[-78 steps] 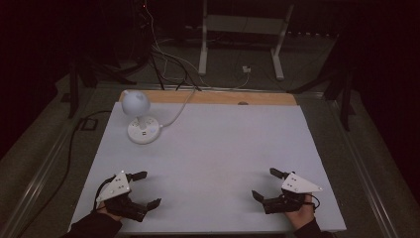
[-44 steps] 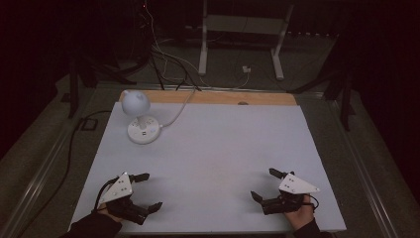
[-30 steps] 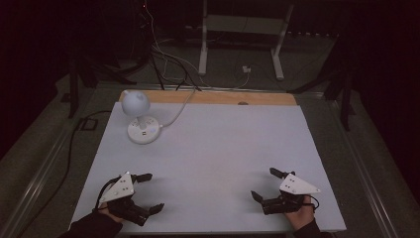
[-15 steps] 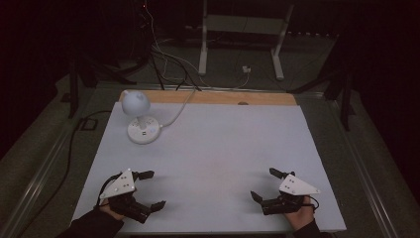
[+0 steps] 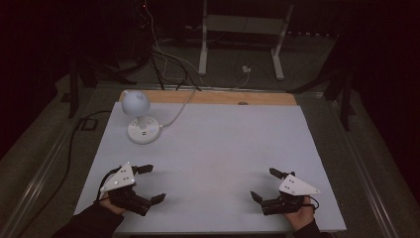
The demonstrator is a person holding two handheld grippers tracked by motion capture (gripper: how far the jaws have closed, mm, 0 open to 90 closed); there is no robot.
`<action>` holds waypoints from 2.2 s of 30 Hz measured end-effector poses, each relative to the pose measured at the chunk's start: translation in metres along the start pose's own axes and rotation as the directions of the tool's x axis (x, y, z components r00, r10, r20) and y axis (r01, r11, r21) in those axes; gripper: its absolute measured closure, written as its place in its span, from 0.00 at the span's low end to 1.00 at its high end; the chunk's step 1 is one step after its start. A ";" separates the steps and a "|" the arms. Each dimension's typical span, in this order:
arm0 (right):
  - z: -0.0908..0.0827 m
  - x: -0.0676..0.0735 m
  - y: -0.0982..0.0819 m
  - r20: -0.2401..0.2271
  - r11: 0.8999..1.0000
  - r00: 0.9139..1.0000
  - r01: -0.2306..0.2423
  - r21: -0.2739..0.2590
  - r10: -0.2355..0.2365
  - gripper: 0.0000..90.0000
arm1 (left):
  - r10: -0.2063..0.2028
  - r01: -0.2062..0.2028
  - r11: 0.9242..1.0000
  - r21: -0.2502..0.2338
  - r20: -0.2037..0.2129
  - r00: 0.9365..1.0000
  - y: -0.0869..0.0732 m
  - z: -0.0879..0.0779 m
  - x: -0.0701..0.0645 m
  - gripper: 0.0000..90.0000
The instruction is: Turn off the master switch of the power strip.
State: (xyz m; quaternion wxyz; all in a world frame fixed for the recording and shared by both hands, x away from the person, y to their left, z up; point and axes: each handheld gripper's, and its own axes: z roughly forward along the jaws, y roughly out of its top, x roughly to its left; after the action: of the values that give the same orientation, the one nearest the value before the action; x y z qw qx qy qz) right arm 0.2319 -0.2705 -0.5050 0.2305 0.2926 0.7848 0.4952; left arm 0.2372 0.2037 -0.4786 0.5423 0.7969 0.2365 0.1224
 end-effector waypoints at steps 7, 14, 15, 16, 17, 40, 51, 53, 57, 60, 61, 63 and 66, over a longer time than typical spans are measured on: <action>0.000 0.000 0.000 0.000 1.000 1.000 0.000 0.001 0.000 0.00 | -0.024 0.023 1.000 -0.017 -0.034 0.999 0.005 0.000 0.008 0.00; 0.000 0.000 0.000 -0.002 1.000 1.000 0.002 0.005 -0.002 0.00 | -0.037 0.036 0.999 -0.026 -0.061 0.997 0.011 0.002 0.015 0.00; 0.000 0.001 0.000 -0.001 1.000 1.000 0.005 0.005 -0.005 0.00 | -0.041 0.040 0.999 -0.023 -0.065 0.997 0.011 0.002 0.016 0.00; 0.000 0.000 0.000 -0.002 1.000 1.000 0.005 0.004 -0.005 0.00 | -0.041 0.040 0.999 -0.021 -0.070 0.997 0.012 0.003 0.017 0.00; 0.000 0.000 0.000 -0.002 1.000 1.000 0.002 0.003 -0.002 0.00 | -0.044 0.042 0.999 -0.026 -0.075 0.996 0.013 0.003 0.018 0.00; -0.001 0.000 0.000 -0.006 1.000 1.000 -0.004 0.001 0.004 0.00 | -0.087 0.081 0.996 -0.035 -0.228 0.970 0.032 0.023 0.044 0.00; -0.001 0.000 -0.001 -0.009 1.000 1.000 -0.008 0.000 0.008 0.00 | -0.134 0.121 0.991 -0.063 -0.284 0.950 0.039 0.030 0.058 0.00; -0.001 -0.001 -0.001 -0.010 1.000 1.000 -0.014 0.000 0.014 0.00 | -0.141 0.128 0.990 -0.064 -0.290 0.947 0.040 0.032 0.061 0.00; -0.001 -0.001 -0.001 -0.011 1.000 1.000 -0.014 0.000 0.014 0.00 | -0.162 0.144 0.986 -0.078 -0.311 0.936 0.041 0.036 0.065 0.00; -0.001 -0.001 -0.001 -0.011 1.000 1.000 -0.015 0.001 0.015 0.00 | -0.194 0.175 0.981 -0.088 -0.285 0.939 0.041 0.040 0.070 0.00; -0.001 -0.001 -0.001 -0.011 1.000 1.000 -0.014 0.002 0.014 0.00 | -0.196 0.179 0.980 -0.085 -0.287 0.938 0.041 0.041 0.071 0.00; -0.001 -0.001 -0.001 -0.012 1.000 1.000 -0.014 0.000 0.014 0.00 | -0.194 0.178 0.981 -0.081 -0.297 0.935 0.041 0.044 0.072 0.00; -0.002 -0.002 -0.002 -0.012 1.000 1.000 -0.015 0.002 0.015 0.00 | -0.193 0.177 0.981 -0.078 -0.335 0.922 0.042 0.048 0.075 0.00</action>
State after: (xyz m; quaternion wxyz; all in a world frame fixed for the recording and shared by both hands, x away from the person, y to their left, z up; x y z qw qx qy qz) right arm 0.2317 -0.2731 -0.5057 0.2220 0.2956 0.7844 0.4980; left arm 0.3331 0.1904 -0.4631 0.5206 0.7249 0.3981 0.2123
